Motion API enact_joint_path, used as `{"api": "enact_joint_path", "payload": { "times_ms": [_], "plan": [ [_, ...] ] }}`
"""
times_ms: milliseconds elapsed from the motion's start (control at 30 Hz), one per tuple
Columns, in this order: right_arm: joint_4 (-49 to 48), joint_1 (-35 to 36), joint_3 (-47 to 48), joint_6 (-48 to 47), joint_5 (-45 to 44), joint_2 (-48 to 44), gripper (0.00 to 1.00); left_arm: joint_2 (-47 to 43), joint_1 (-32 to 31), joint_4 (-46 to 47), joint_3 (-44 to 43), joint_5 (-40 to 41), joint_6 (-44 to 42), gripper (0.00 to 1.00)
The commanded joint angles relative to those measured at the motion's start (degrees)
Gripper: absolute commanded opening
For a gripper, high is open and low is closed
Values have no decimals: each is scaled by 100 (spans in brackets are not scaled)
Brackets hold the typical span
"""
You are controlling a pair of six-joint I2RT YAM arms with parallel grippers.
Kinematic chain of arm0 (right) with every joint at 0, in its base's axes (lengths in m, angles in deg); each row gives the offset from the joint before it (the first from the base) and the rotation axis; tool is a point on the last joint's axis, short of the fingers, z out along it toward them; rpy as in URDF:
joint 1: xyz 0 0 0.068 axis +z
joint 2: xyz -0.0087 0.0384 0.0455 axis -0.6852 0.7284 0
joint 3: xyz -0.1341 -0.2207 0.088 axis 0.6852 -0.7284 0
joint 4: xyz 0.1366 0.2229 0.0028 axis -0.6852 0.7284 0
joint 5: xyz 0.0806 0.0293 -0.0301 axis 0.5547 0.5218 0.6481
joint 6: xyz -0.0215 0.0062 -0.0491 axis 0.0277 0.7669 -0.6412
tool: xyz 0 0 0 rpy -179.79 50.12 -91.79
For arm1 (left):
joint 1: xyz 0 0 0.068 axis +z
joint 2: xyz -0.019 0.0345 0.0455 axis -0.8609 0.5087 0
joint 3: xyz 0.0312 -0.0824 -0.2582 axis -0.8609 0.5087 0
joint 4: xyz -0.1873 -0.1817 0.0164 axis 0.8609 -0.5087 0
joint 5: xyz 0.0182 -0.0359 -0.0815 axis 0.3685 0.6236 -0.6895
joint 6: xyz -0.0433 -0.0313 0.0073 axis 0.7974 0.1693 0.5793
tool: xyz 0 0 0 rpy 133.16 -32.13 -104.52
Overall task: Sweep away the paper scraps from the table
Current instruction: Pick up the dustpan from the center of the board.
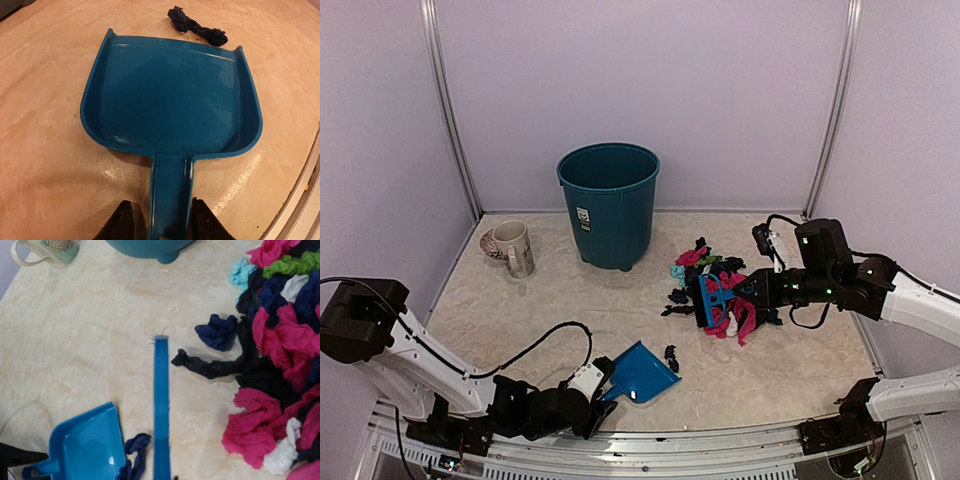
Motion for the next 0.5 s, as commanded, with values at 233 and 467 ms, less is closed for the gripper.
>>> {"api": "enact_joint_path", "payload": {
  "times_ms": [233,467],
  "plan": [
    [-22,90,-53,37,125,54,0,43,13,-173,-176,-94,-131,22],
    [31,108,2,33,115,37,0,-154,-14,-314,-198,-114,-157,17]
  ]
}}
